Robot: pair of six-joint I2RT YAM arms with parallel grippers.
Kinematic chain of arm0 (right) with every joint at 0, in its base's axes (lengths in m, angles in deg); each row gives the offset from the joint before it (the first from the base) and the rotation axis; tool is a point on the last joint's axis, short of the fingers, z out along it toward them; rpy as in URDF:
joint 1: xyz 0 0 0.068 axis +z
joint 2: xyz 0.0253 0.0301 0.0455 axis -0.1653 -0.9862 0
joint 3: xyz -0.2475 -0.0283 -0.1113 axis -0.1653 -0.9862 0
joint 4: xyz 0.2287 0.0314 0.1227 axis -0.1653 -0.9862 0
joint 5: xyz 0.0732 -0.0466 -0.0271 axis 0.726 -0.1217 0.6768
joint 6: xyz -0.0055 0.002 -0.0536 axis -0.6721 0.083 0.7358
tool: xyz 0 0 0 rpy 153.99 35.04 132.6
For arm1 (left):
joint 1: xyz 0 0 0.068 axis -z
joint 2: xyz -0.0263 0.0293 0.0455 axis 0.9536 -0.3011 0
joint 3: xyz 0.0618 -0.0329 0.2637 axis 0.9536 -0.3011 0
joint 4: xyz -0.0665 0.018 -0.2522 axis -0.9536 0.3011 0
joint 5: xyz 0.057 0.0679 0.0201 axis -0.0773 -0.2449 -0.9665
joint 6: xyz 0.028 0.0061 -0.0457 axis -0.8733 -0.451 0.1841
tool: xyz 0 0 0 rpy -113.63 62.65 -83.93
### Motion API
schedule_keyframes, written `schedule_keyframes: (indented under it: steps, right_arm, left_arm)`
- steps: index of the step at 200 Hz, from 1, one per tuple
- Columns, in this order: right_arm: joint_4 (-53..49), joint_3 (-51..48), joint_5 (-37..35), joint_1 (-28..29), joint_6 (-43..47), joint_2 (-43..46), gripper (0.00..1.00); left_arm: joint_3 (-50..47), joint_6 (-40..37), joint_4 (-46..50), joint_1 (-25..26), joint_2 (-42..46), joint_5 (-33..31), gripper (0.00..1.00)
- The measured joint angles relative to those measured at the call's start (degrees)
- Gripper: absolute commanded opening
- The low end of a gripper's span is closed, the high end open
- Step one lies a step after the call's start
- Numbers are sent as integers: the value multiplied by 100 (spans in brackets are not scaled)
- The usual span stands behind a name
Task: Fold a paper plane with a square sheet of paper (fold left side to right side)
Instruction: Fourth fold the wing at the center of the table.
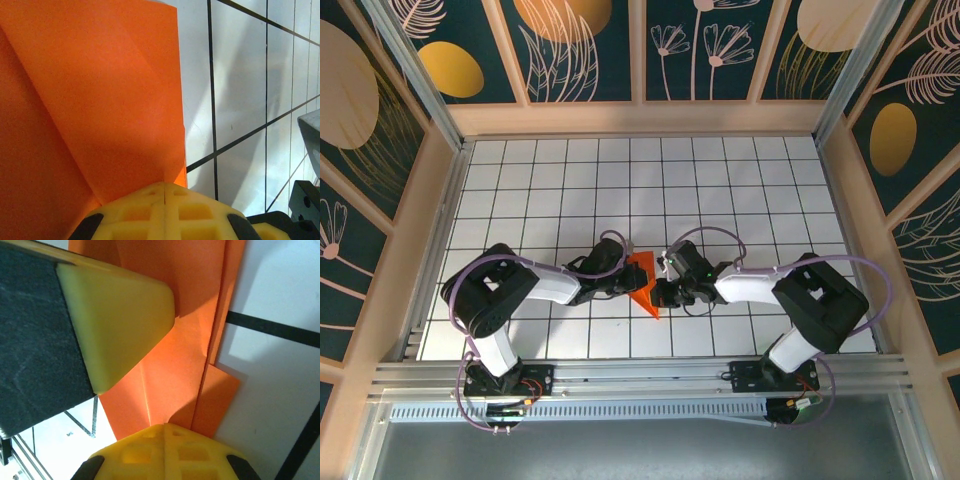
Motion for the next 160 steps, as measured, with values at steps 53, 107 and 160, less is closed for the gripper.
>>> schedule_keyframes:
  steps: [53, 107, 160]
  right_arm:
    - [-4, 90, -13, 0, 39, -96, 0]
    - [138, 111, -37, 0, 55, -162, 0]
    - [227, 109, -85, 0, 55, -181, 0]
  left_arm:
    - [42, -138, 87, -367, -9, 129, 0]
    - [535, -546, 463, -922, -302, 391, 0]
    - [1049, -903, 866, -1239, -577, 492, 0]
